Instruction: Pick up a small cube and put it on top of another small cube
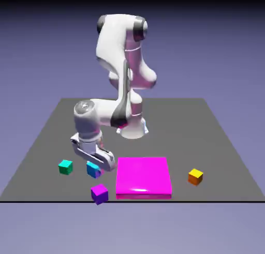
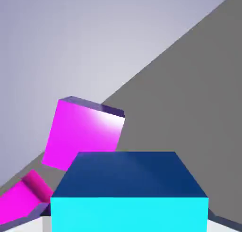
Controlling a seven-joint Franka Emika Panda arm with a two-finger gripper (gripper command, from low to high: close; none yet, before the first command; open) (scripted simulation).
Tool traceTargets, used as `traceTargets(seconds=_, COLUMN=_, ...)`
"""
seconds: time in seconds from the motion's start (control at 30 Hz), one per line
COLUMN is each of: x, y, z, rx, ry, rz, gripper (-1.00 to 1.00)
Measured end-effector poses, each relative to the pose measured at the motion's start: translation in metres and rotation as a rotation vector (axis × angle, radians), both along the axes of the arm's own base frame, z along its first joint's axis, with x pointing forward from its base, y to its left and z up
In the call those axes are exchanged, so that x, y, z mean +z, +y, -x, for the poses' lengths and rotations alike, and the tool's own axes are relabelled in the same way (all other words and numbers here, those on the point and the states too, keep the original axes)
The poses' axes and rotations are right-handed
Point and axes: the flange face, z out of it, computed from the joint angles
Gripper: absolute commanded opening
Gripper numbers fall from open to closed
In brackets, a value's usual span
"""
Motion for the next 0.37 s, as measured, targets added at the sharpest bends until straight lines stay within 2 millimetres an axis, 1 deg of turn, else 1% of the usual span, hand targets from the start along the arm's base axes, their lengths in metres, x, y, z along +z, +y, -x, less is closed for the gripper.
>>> traceTargets(seconds=0.07, x=0.007, y=0.001, z=-0.013, rx=-0.083, ry=0.001, rz=-0.007, gripper=-1.0)
traceTargets(seconds=0.13, x=0.007, y=0.001, z=-0.013, rx=-0.084, ry=0.001, rz=-0.007, gripper=-1.0)
traceTargets(seconds=0.23, x=-0.051, y=0.005, z=-0.011, rx=-0.084, ry=0.001, rz=-0.007, gripper=-1.0)
traceTargets(seconds=0.27, x=-0.063, y=0.006, z=-0.009, rx=-0.084, ry=0.001, rz=-0.006, gripper=1.0)
traceTargets(seconds=0.33, x=-0.063, y=0.006, z=-0.009, rx=-0.083, ry=0.002, rz=-0.005, gripper=1.0)
traceTargets(seconds=0.37, x=-0.044, y=0.004, z=-0.011, rx=-0.083, ry=0.002, rz=-0.006, gripper=1.0)
